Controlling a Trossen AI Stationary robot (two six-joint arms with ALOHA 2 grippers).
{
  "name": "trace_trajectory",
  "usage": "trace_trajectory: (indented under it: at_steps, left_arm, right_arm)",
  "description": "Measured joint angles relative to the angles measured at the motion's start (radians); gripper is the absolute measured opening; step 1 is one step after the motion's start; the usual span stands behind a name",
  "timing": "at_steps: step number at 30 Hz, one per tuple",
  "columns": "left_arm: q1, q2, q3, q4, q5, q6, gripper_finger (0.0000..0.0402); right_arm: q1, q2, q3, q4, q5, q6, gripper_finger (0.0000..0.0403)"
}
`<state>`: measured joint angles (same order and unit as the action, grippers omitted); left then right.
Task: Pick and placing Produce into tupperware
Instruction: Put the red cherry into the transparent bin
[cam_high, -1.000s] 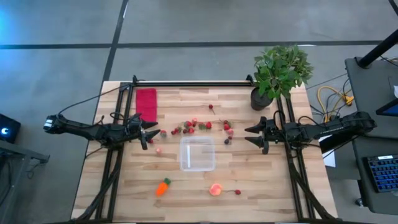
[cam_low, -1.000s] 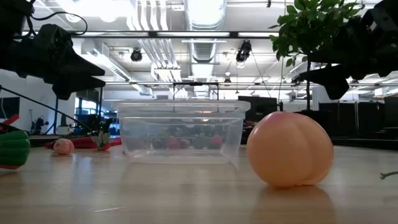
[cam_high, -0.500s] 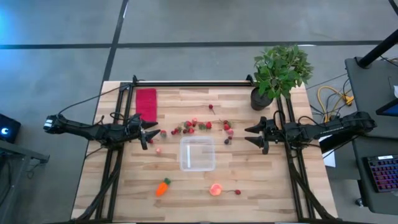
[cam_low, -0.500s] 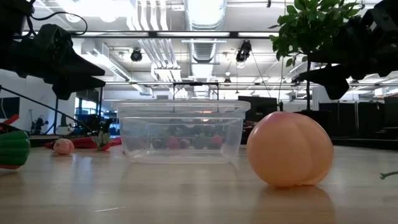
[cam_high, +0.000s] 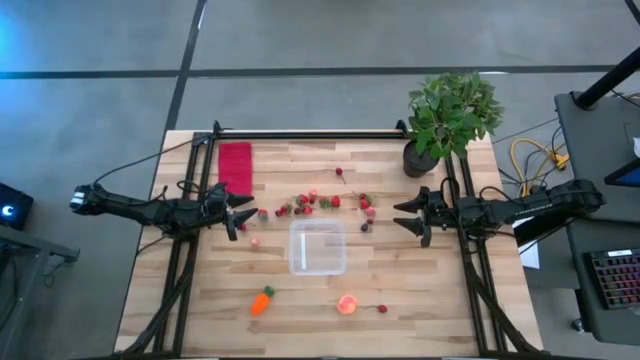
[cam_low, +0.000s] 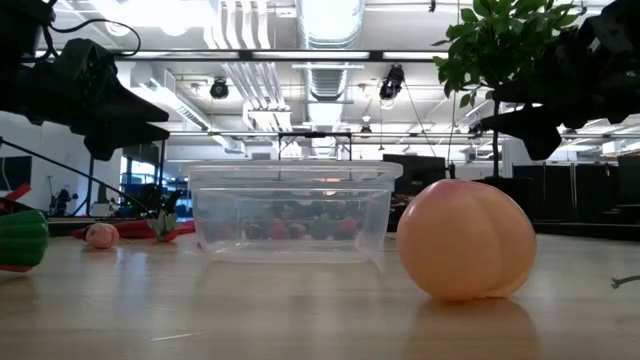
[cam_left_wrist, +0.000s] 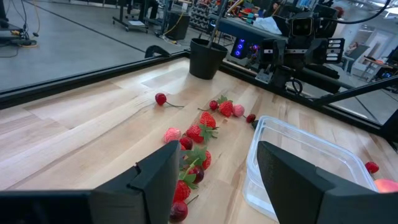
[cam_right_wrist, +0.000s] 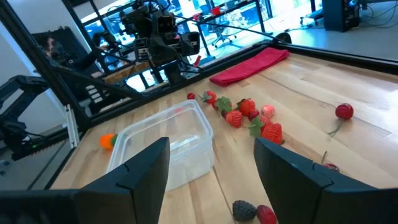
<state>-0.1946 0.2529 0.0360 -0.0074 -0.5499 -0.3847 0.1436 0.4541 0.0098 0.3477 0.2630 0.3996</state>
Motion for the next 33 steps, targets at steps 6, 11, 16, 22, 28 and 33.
trace_trajectory:
  at_steps: [6,11,16,22,28,33]
  left_arm:
    - [0.0,0.0,0.0,0.0,0.0,0.0,0.0203]
    - [0.0,0.0,0.0,0.0,0.0,0.0,0.0203]
    - [0.0,0.0,0.0,0.0,0.0,0.0,0.0203]
    - [0.0,0.0,0.0,0.0,0.0,0.0,0.0203]
    - [0.0,0.0,0.0,0.0,0.0,0.0,0.0203]
    - [0.0,0.0,0.0,0.0,0.0,0.0,0.0203]
  right_arm:
    - [0.0,0.0,0.0,0.0,0.001,-0.007,0.0226]
    - [0.0,0.0,0.0,0.002,0.007,-0.052,0.0226]
    - [0.0,0.001,0.0,0.023,0.033,-0.059,0.0226]
    - [0.0,0.0,0.0,0.253,0.226,0.133,0.0226]
    - [0.0,0.0,0.0,0.337,0.264,0.354,0.0226]
    - [0.0,0.0,0.0,0.386,0.22,0.415,0.0226]
